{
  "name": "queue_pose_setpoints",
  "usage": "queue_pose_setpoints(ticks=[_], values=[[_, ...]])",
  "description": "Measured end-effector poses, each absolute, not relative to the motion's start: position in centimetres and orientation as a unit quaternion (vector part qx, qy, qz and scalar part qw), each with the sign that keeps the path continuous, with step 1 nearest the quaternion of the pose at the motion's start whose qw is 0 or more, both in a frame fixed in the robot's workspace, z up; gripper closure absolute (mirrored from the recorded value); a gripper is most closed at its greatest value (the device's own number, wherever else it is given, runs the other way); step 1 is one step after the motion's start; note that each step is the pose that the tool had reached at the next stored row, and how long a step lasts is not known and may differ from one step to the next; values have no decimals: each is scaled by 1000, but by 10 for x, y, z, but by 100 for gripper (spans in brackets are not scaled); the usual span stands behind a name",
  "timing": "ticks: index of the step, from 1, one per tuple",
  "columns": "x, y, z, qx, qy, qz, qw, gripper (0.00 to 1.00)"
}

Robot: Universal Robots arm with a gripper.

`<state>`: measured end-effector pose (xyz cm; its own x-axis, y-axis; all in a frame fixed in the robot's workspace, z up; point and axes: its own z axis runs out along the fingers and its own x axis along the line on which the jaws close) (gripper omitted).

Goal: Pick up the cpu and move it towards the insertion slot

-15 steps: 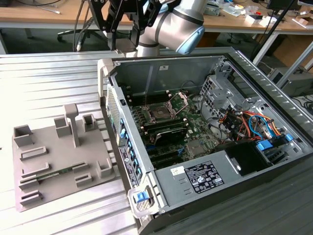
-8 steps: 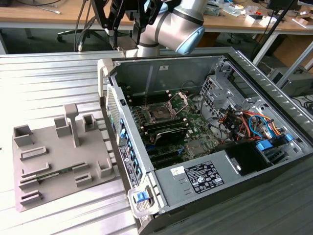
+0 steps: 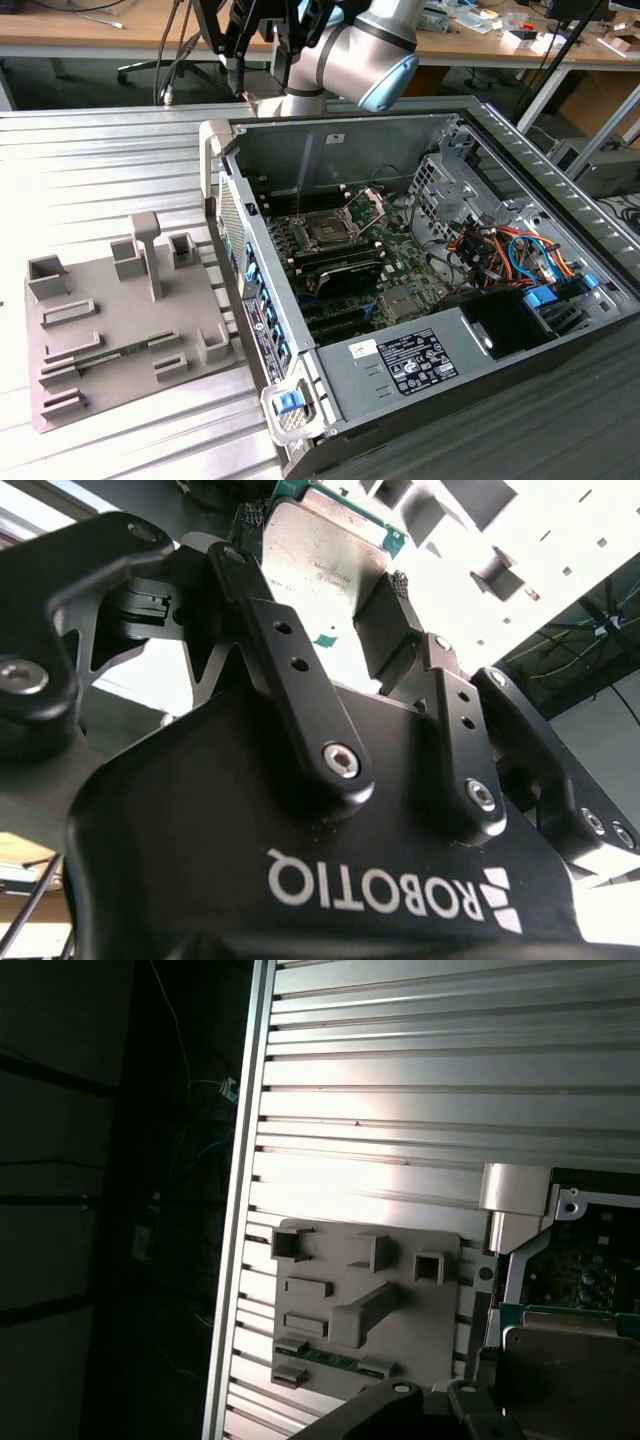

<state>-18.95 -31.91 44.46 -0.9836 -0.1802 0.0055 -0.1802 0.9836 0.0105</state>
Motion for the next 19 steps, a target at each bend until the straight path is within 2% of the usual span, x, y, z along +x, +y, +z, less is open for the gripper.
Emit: queue_pose_setpoints(ticks=[19], values=[[-164,-319,440,90,-996,-5,3,45]])
